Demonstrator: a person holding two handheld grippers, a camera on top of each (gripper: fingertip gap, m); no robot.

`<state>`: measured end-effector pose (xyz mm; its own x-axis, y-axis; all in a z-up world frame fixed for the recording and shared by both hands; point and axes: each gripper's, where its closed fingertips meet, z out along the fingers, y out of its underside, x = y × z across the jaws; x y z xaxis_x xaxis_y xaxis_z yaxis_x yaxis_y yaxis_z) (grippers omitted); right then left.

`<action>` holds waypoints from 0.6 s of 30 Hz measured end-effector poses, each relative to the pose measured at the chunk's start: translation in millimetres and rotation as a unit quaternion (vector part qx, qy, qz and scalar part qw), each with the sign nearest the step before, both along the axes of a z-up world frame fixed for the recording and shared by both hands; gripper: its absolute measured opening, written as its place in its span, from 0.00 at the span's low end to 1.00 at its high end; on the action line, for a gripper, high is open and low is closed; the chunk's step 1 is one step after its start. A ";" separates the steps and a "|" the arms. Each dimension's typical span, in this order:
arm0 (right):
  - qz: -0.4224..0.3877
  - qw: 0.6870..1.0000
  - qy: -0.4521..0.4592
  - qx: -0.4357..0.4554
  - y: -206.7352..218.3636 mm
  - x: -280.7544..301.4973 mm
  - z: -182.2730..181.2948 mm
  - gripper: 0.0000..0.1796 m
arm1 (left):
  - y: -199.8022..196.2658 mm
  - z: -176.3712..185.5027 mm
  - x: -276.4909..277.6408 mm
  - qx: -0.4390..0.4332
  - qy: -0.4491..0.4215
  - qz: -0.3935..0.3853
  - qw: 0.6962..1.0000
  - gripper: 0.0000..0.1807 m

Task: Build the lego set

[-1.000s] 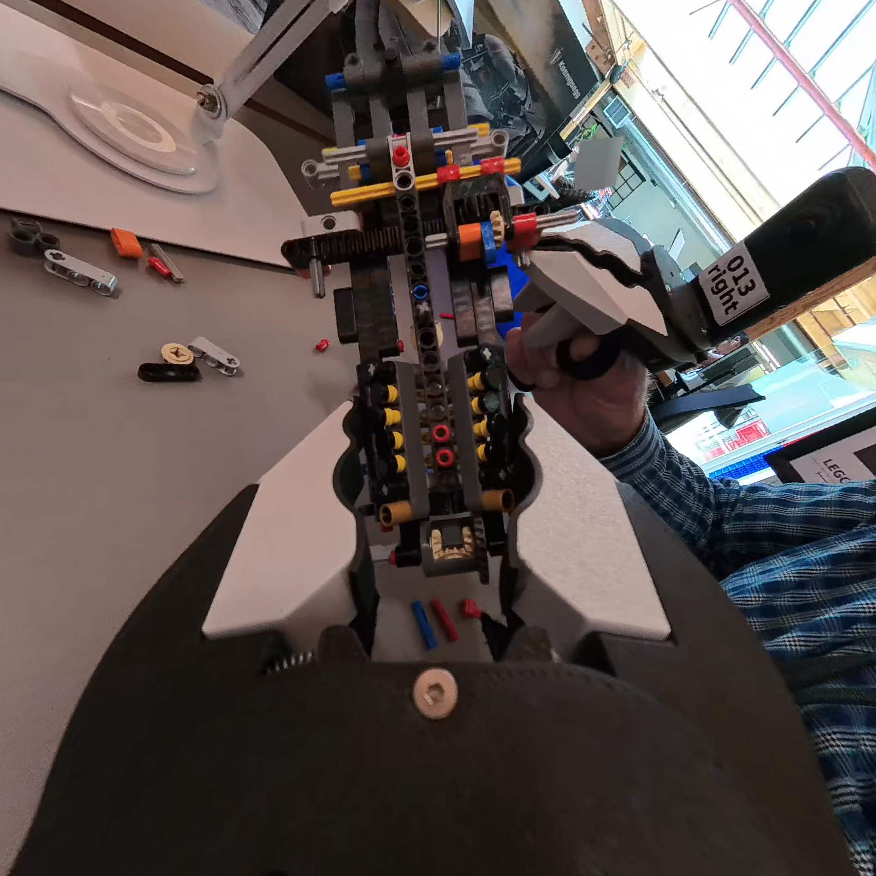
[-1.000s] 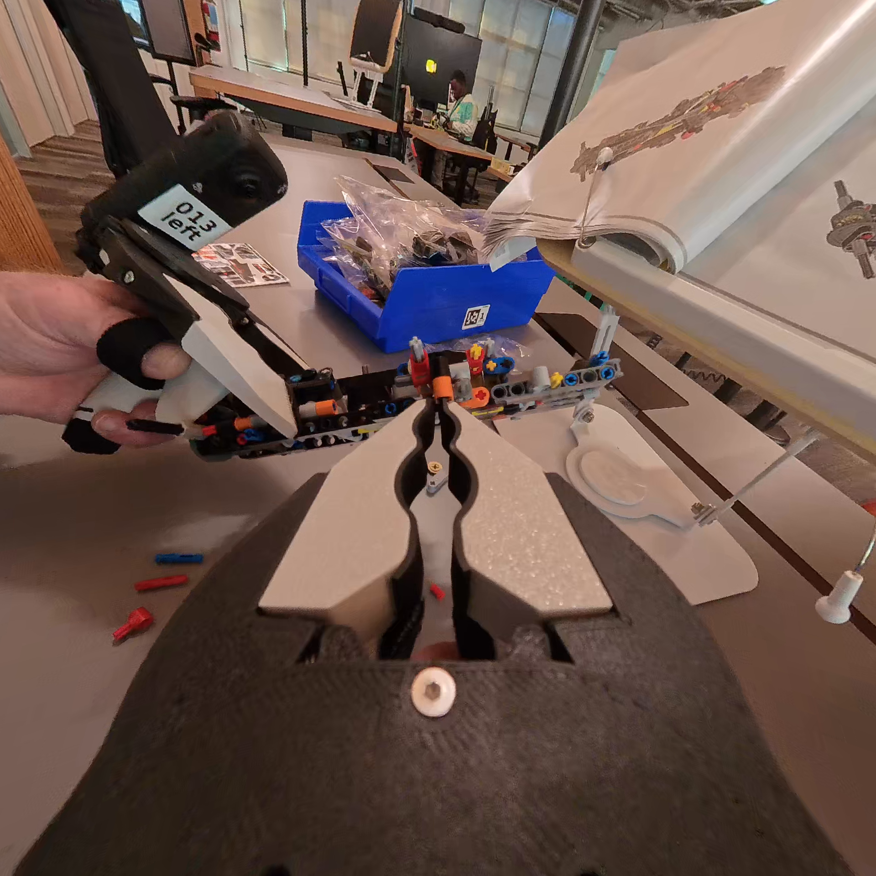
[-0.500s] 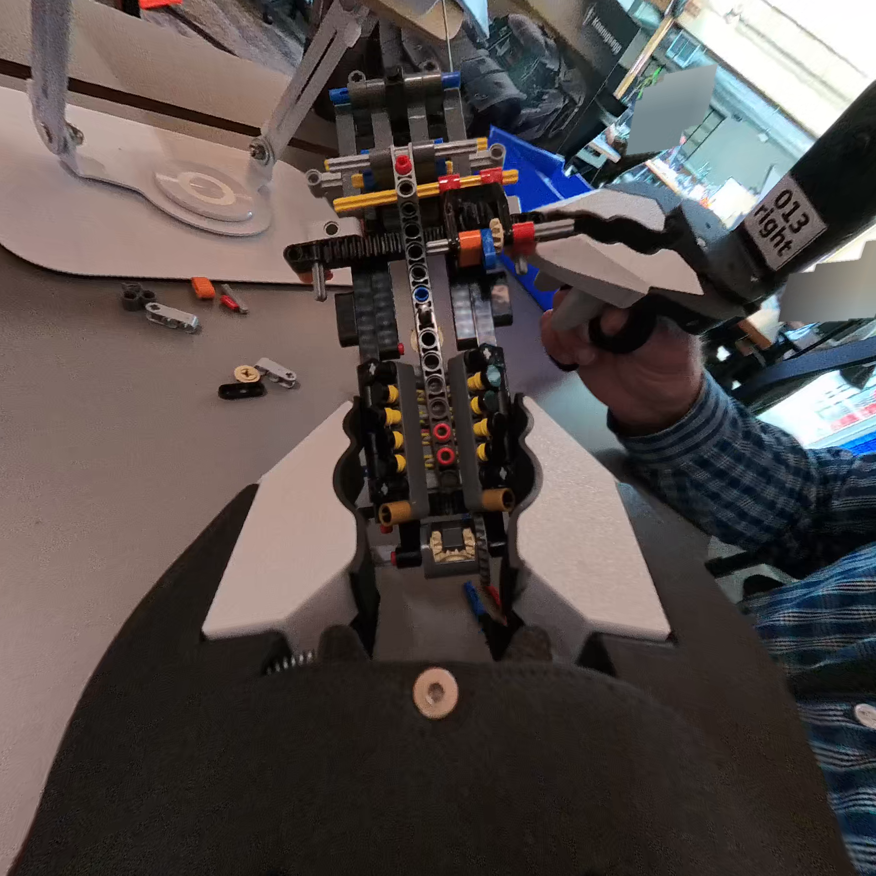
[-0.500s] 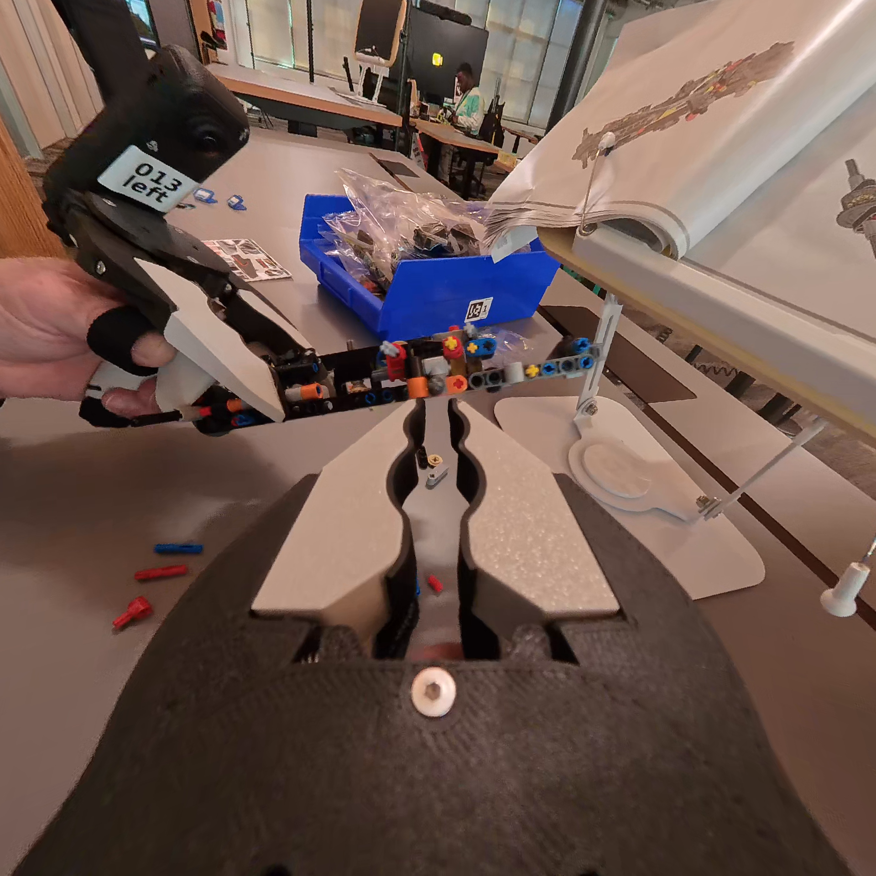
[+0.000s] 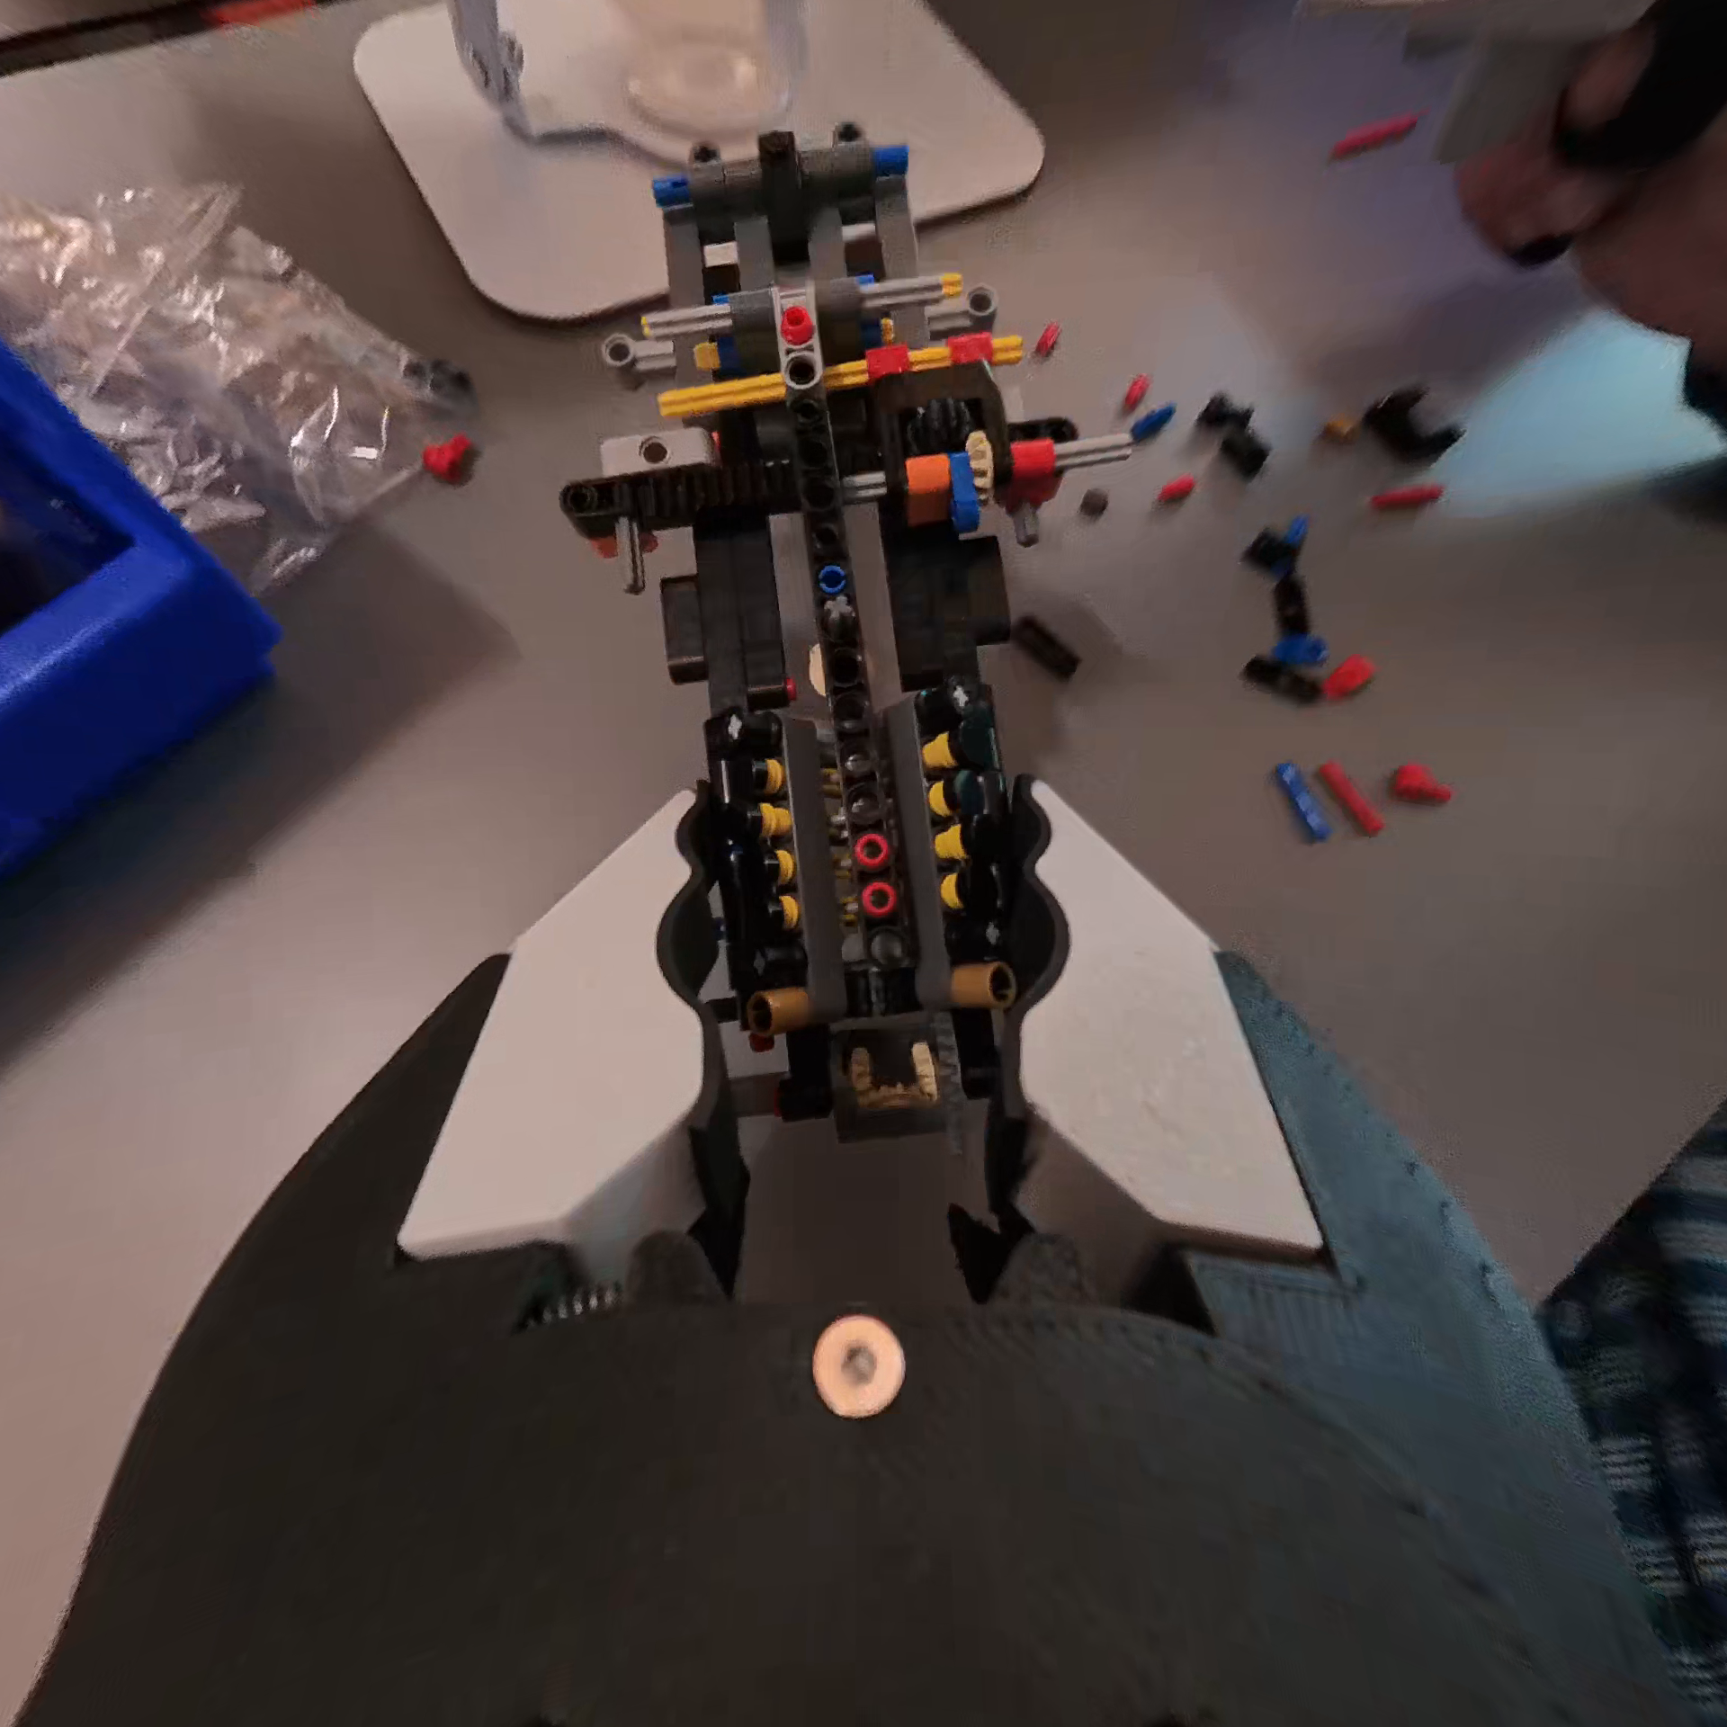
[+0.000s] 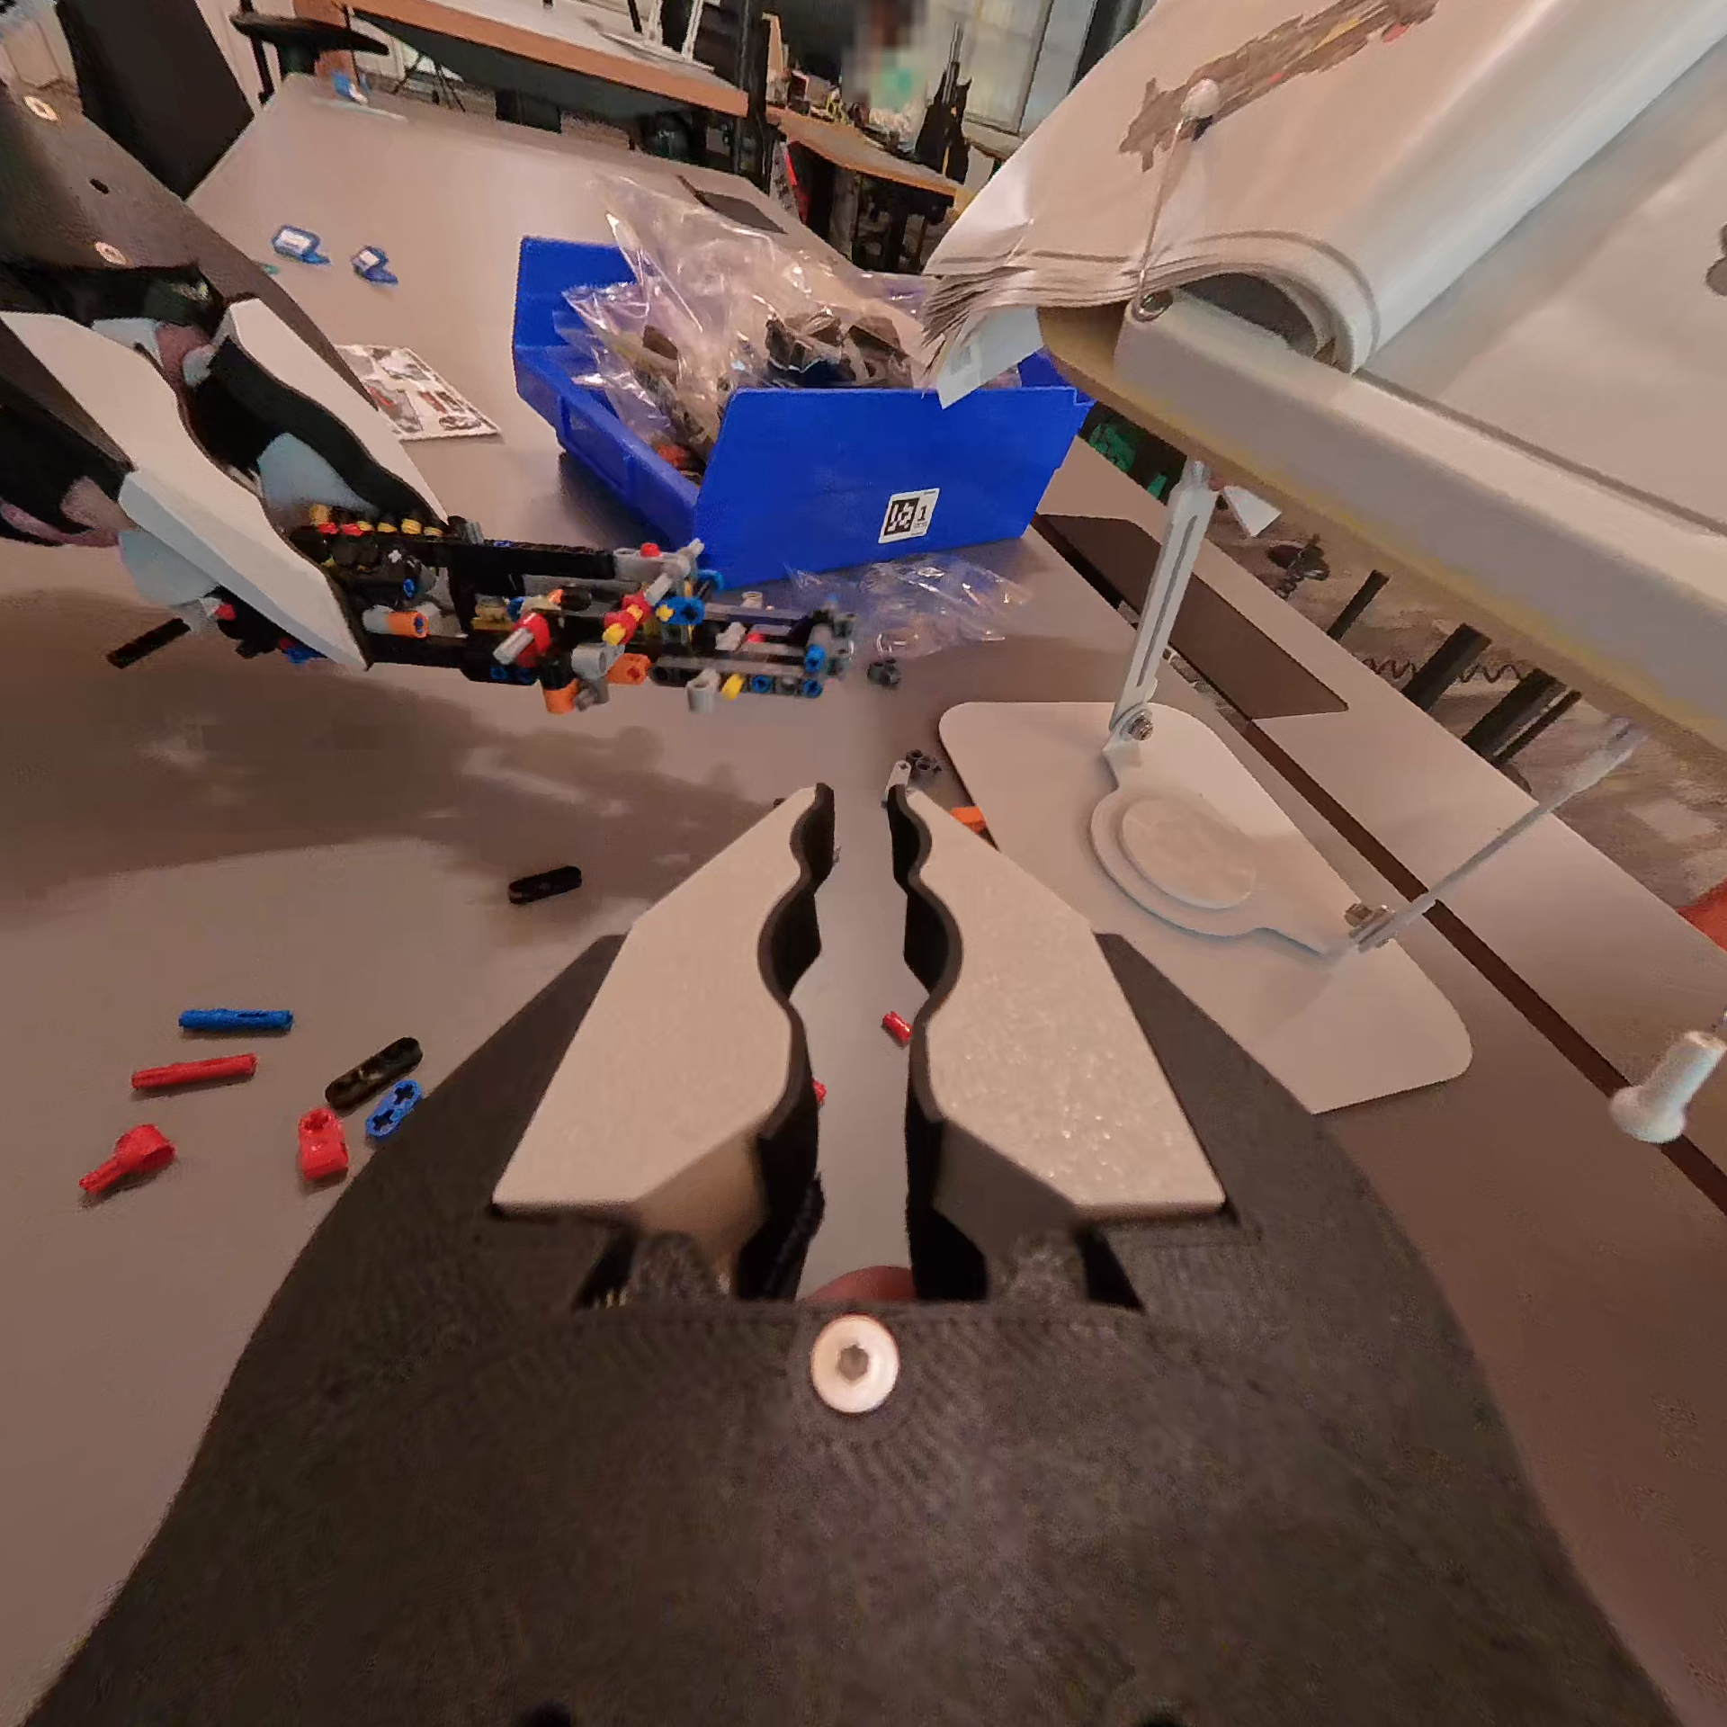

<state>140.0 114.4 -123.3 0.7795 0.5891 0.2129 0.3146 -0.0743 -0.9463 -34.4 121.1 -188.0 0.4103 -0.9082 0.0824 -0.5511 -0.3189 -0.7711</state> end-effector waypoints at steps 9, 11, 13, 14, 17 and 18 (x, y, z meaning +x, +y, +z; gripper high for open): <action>0.000 0.999 -0.050 0.001 1.0 -4.9 -16.9 0.06 | -0.8 -27.6 -22.4 0.008 0.057 -0.003 0.998 0.34; 0.001 0.998 -0.055 0.000 1.3 -5.6 -19.9 0.06 | -1.6 -32.8 -24.9 0.008 0.069 -0.006 0.998 0.34; 0.000 0.998 -0.064 -0.001 1.9 -5.1 -23.4 0.06 | -0.7 -37.6 -28.5 0.014 0.083 -0.005 0.996 0.34; -0.001 0.998 -0.067 -0.002 2.3 -4.8 -24.7 0.06 | -1.3 -39.3 -29.1 0.013 0.085 -0.007 0.996 0.34; -0.001 0.997 -0.073 -0.003 2.8 -4.4 -27.7 0.06 | -0.7 -38.8 -29.0 0.011 0.079 -0.007 0.997 0.34; -0.001 0.997 -0.074 -0.004 2.9 -4.7 -28.5 0.06 | -1.1 -38.9 -28.9 0.010 0.079 -0.009 0.997 0.34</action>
<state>135.4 117.3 -151.9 0.7406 0.5902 0.3213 0.4509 -0.0818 -0.8888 -63.3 120.0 -226.9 0.4001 -0.9165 -0.0005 -0.6719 -0.2929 -0.6802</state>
